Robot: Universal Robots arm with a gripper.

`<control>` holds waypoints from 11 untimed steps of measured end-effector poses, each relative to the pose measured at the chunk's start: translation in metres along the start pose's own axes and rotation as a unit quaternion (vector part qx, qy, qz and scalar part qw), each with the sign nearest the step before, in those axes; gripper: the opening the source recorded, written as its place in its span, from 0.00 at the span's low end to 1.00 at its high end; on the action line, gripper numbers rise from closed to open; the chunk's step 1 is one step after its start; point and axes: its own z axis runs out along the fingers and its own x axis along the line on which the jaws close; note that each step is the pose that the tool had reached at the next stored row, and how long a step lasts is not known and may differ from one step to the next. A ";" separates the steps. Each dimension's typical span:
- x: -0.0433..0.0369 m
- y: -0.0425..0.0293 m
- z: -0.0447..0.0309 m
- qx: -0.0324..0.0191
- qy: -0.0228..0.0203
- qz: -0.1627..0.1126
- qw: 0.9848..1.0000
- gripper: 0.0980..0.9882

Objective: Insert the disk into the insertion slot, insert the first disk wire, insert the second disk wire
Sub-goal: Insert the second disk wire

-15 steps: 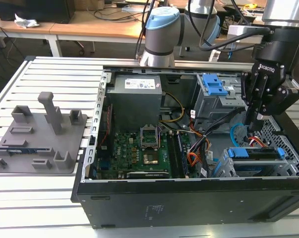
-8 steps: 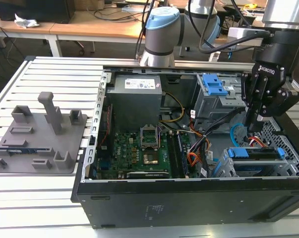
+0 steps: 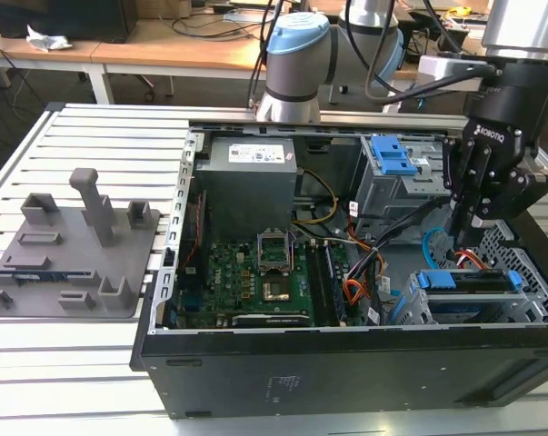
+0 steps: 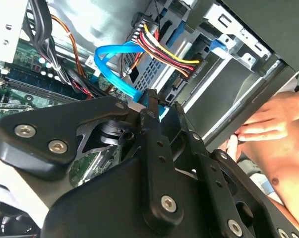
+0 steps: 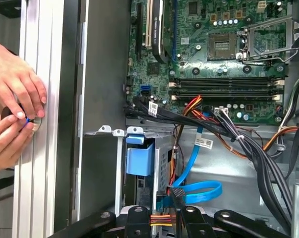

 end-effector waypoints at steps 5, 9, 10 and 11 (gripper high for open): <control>0.0001 0.0003 0.0029 0.002 -0.020 0.000 1.000 0.07; 0.0005 0.0003 0.0043 0.002 -0.024 0.000 1.000 0.07; 0.0005 0.0003 0.0044 0.002 -0.024 0.000 1.000 0.07; 0.0006 0.0003 0.0044 0.002 -0.024 0.000 1.000 0.07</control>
